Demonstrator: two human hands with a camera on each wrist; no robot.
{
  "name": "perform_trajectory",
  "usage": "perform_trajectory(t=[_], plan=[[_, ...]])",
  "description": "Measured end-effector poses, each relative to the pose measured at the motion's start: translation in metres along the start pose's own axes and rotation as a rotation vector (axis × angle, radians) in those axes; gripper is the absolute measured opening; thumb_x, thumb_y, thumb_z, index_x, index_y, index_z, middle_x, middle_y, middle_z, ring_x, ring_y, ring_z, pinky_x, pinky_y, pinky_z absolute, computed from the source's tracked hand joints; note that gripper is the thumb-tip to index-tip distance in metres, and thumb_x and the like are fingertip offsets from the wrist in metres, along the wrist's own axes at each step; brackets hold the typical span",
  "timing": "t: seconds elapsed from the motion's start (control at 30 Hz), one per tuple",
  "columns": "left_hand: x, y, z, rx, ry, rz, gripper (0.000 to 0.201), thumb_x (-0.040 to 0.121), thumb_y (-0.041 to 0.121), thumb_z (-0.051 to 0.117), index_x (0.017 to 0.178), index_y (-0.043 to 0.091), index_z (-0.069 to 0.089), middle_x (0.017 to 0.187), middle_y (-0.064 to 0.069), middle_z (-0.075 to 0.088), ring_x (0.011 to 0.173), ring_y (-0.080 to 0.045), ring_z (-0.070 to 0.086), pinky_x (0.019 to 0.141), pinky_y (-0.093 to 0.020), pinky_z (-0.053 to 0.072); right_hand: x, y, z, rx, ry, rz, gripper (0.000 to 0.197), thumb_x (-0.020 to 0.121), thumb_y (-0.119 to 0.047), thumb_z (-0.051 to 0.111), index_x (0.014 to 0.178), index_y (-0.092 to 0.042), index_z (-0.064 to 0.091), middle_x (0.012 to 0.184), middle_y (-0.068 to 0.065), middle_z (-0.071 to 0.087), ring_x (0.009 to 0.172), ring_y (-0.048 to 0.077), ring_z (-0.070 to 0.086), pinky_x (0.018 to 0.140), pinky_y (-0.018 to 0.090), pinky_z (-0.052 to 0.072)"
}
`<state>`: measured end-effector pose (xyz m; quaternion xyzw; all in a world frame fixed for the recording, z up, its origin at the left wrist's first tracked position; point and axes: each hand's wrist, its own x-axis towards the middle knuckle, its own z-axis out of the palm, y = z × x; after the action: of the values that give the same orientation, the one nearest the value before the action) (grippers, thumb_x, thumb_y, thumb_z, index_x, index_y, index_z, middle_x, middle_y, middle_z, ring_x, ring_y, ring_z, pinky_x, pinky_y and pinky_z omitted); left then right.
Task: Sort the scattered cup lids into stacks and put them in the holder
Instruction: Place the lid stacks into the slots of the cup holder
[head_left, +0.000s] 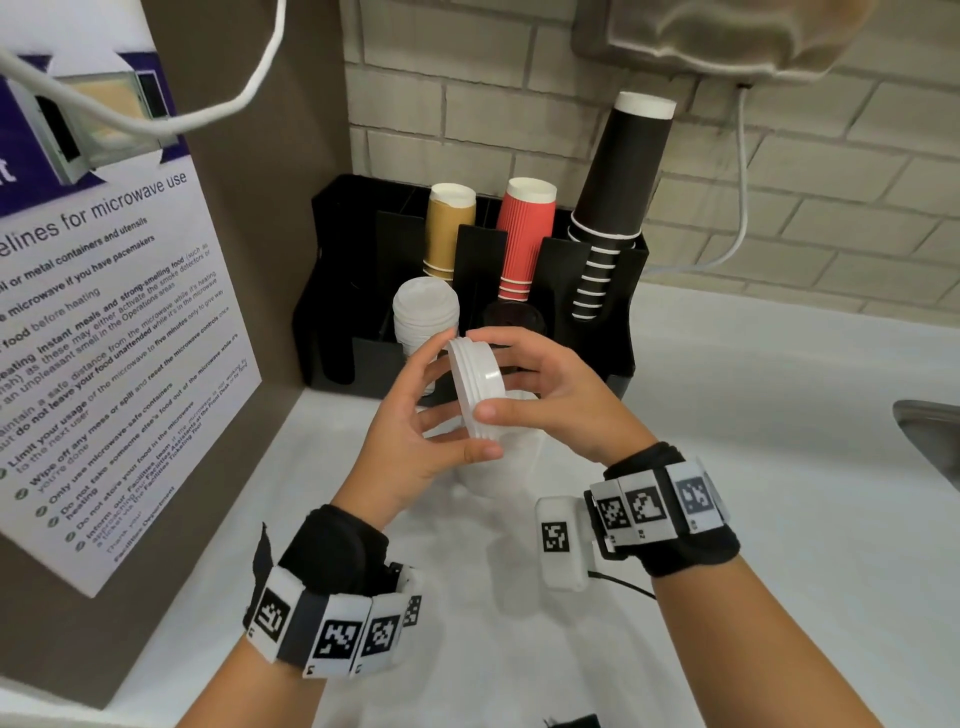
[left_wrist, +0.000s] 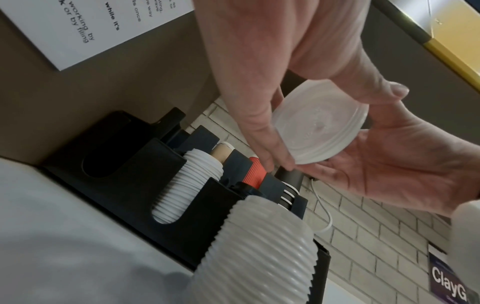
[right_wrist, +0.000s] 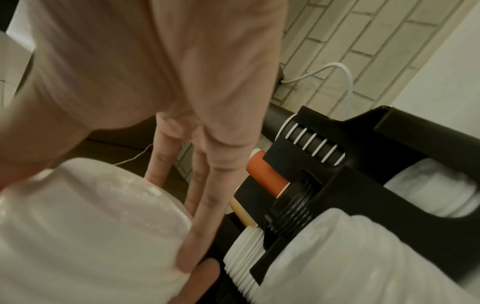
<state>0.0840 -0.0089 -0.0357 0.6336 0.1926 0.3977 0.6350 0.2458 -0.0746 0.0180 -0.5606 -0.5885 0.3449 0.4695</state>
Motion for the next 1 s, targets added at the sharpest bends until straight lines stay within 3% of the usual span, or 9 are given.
perform_trajectory(t=[0.17,0.27,0.33,0.43,0.53,0.67,0.83,1.0], plan=[[0.001,-0.001,0.001,-0.005,0.009,-0.005,0.097,0.053,0.019,0.086,0.136,0.047,0.041,0.143,0.007,0.047,0.126,-0.024,0.055,0.09,-0.035,0.057,0.001,0.001,0.006,-0.04,0.045,-0.037,0.052,0.075,-0.01,0.079,0.119,-0.024,0.056,0.108,-0.012,0.064,0.102,-0.002,0.061,0.081,0.013,0.049],[0.003,-0.004,-0.002,-0.027,-0.019,0.011,0.1,0.052,0.02,0.086,0.135,0.051,0.04,0.145,0.01,0.045,0.122,-0.019,0.059,0.083,-0.025,0.056,0.005,0.001,0.005,-0.064,0.041,-0.065,0.051,0.076,-0.009,0.079,0.118,-0.024,0.055,0.109,-0.011,0.063,0.102,-0.001,0.061,0.082,0.014,0.05],[0.003,-0.006,-0.006,-0.049,-0.015,0.008,0.095,0.055,0.023,0.085,0.133,0.055,0.039,0.145,0.012,0.043,0.122,-0.015,0.059,0.085,-0.023,0.055,0.011,0.002,-0.009,-0.091,0.082,-0.073,0.053,0.074,-0.011,0.08,0.12,-0.023,0.055,0.113,-0.006,0.063,0.1,0.002,0.062,0.079,0.015,0.051],[0.003,-0.009,-0.014,0.02,0.084,0.0,0.069,0.066,0.037,0.076,0.127,0.049,0.047,0.134,0.009,0.053,0.114,-0.012,0.063,0.088,-0.027,0.054,0.025,0.009,-0.047,-0.151,0.31,-0.098,0.053,0.075,-0.013,0.079,0.119,-0.025,0.053,0.115,-0.003,0.061,0.101,0.011,0.062,0.076,0.015,0.051],[0.003,-0.011,-0.023,0.056,0.166,-0.021,0.039,0.08,0.043,0.061,0.118,0.035,0.06,0.113,0.008,0.063,0.103,-0.015,0.066,0.082,-0.026,0.055,0.04,0.025,-0.09,-0.304,0.497,-0.024,0.056,0.075,-0.021,0.079,0.123,-0.025,0.05,0.119,0.002,0.06,0.104,0.019,0.061,0.079,0.022,0.053],[0.001,-0.012,-0.031,0.103,0.207,-0.03,0.03,0.085,0.047,0.053,0.109,0.033,0.064,0.109,0.009,0.063,0.095,-0.008,0.067,0.075,-0.02,0.054,0.055,0.049,-0.123,-0.634,0.37,0.227,0.066,0.071,-0.026,0.081,0.128,-0.022,0.047,0.124,0.009,0.056,0.111,0.029,0.056,0.094,0.044,0.05],[0.003,-0.016,-0.038,0.135,0.246,-0.045,0.017,0.099,0.032,0.05,0.105,0.035,0.065,0.11,0.011,0.063,0.094,-0.007,0.067,0.074,-0.019,0.054,0.068,0.059,-0.119,-0.986,0.077,0.377,0.079,0.072,-0.026,0.078,0.14,-0.018,0.039,0.132,0.012,0.05,0.118,0.031,0.05,0.091,0.036,0.045],[0.005,-0.017,-0.038,0.149,0.259,-0.055,0.017,0.101,0.03,0.05,0.105,0.034,0.066,0.101,0.019,0.064,0.091,-0.005,0.067,0.073,-0.018,0.054,0.075,0.062,-0.105,-1.137,-0.088,0.454,0.072,0.066,-0.02,0.079,0.13,-0.015,0.047,0.116,0.01,0.056,0.104,0.029,0.058,0.085,0.041,0.054]])
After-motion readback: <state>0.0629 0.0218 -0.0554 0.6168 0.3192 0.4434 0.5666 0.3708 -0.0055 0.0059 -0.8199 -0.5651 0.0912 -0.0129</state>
